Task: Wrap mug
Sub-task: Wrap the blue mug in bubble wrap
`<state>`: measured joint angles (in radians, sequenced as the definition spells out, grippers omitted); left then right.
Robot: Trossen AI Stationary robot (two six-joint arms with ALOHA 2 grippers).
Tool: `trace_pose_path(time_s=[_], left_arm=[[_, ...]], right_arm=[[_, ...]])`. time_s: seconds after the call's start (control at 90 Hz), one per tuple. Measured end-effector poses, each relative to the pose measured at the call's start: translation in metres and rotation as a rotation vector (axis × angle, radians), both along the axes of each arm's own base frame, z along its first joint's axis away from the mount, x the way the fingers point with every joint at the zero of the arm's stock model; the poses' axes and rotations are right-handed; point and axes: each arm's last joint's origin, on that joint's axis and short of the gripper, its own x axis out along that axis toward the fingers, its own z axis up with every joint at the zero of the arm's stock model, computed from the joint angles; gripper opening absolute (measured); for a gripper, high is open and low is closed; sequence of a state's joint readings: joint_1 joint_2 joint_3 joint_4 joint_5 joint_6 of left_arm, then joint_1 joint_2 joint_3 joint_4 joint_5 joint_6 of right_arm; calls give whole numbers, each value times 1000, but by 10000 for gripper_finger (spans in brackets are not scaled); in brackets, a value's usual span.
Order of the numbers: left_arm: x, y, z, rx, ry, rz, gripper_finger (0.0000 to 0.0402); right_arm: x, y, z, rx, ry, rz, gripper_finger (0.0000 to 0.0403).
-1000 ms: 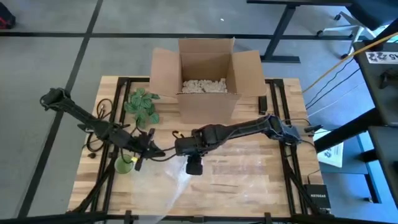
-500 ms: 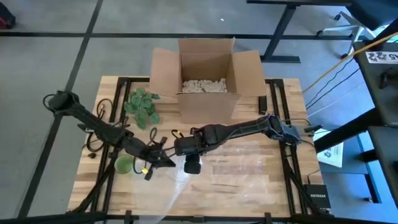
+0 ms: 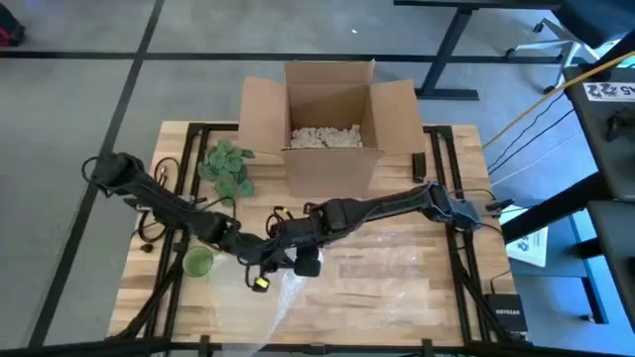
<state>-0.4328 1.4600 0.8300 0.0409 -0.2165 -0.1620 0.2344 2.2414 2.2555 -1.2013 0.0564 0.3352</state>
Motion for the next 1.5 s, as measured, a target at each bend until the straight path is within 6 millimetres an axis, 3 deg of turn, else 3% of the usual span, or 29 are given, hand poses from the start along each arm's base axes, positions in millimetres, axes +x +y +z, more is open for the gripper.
trace_pose_path(time_s=[0.433,0.833,0.944,1.056,1.111,1.211,1.5], left_arm=[[4,2,-12,41,61,81,0],[4,4,-13,42,68,83,0],[4,4,-11,39,59,82,0],[3,3,-9,34,47,77,0],[3,1,-8,33,40,70,0],[2,-1,-8,40,33,56,0],[1,-3,-8,41,35,48,0]], right_arm=[[-3,3,2,-1,8,-5,133],[-34,14,49,-138,-113,-100,131],[-38,22,49,-123,-96,-90,102],[-40,27,48,-121,-92,-77,31],[-39,30,45,-130,-98,-77,11],[-34,34,35,-122,-125,-85,12],[-20,39,-21,-94,-158,-107,1]])
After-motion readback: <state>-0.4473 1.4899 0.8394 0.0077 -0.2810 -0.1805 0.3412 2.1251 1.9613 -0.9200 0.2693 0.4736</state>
